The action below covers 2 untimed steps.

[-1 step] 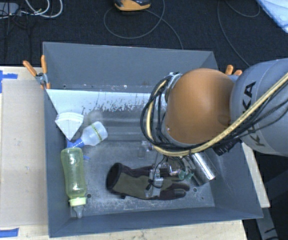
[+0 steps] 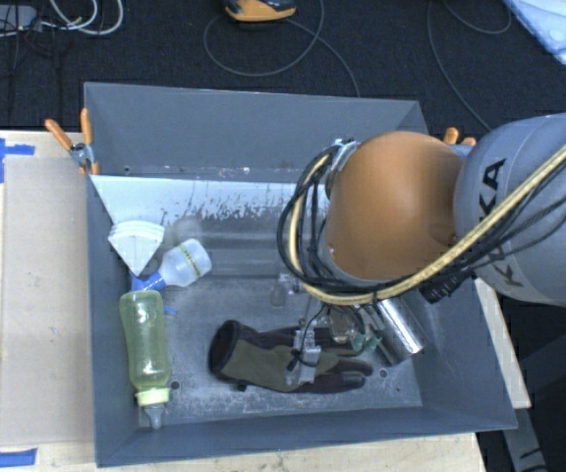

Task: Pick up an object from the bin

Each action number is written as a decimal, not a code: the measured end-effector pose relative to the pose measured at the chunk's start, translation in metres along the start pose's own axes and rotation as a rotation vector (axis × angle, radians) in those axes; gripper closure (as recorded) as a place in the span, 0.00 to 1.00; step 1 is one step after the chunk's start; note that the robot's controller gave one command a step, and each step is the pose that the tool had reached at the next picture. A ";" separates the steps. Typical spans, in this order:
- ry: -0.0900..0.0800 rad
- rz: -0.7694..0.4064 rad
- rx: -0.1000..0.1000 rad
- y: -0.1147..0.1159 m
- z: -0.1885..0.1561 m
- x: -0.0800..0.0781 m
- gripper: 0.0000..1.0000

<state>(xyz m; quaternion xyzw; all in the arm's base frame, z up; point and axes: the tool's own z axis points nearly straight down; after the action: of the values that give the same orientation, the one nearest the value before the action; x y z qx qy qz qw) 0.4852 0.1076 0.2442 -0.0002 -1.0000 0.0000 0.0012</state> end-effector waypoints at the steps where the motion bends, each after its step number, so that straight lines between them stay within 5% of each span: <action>1: -0.003 -0.076 -0.002 -0.024 0.028 -0.016 0.00; 2: 0.001 -0.040 0.003 -0.021 0.073 -0.011 0.00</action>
Offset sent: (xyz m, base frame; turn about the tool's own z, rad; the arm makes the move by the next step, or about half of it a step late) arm 0.0008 0.0039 -0.0988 0.0155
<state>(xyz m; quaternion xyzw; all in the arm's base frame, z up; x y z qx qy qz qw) 0.4961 0.0864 0.1713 0.0200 -0.9998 0.0013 0.0016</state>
